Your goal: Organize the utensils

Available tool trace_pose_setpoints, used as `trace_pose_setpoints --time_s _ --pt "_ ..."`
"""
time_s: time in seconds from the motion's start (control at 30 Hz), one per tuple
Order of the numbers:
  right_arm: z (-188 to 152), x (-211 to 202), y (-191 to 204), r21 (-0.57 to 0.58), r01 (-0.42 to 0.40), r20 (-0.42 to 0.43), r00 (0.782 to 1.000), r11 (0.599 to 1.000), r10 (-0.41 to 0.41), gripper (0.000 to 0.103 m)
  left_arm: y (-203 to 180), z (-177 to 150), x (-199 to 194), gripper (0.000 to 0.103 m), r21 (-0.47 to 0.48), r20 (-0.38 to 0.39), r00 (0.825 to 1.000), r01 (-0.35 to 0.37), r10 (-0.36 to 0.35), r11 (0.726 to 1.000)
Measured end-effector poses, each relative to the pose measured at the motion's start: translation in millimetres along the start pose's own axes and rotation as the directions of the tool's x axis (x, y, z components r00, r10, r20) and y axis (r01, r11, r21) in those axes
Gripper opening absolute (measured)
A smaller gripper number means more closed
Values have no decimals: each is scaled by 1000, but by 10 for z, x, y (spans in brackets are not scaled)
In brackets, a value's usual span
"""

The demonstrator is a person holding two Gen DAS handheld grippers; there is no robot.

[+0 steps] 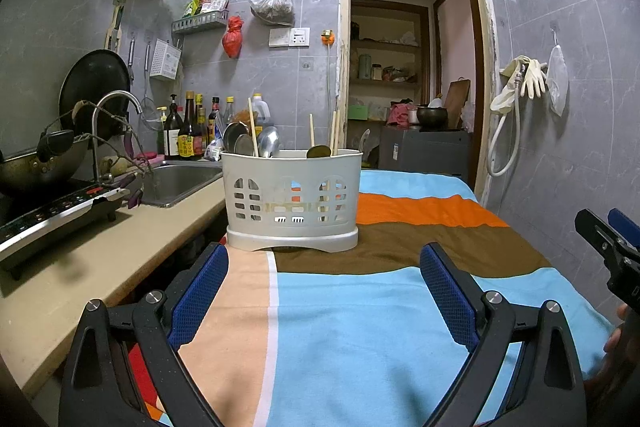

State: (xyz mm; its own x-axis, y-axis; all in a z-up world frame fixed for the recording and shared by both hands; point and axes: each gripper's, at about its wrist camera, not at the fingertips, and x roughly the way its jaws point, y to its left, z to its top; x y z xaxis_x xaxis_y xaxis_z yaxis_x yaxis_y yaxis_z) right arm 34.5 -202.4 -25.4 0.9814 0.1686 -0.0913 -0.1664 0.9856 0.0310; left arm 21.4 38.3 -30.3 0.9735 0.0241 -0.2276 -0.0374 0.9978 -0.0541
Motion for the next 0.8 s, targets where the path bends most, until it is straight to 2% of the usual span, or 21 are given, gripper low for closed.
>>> trace_pose_setpoints --time_s 0.8 --pt "0 0 -2 -2 0 0 1000 1000 0 103 29 4 2 94 1 1 1000 0 0 1000"
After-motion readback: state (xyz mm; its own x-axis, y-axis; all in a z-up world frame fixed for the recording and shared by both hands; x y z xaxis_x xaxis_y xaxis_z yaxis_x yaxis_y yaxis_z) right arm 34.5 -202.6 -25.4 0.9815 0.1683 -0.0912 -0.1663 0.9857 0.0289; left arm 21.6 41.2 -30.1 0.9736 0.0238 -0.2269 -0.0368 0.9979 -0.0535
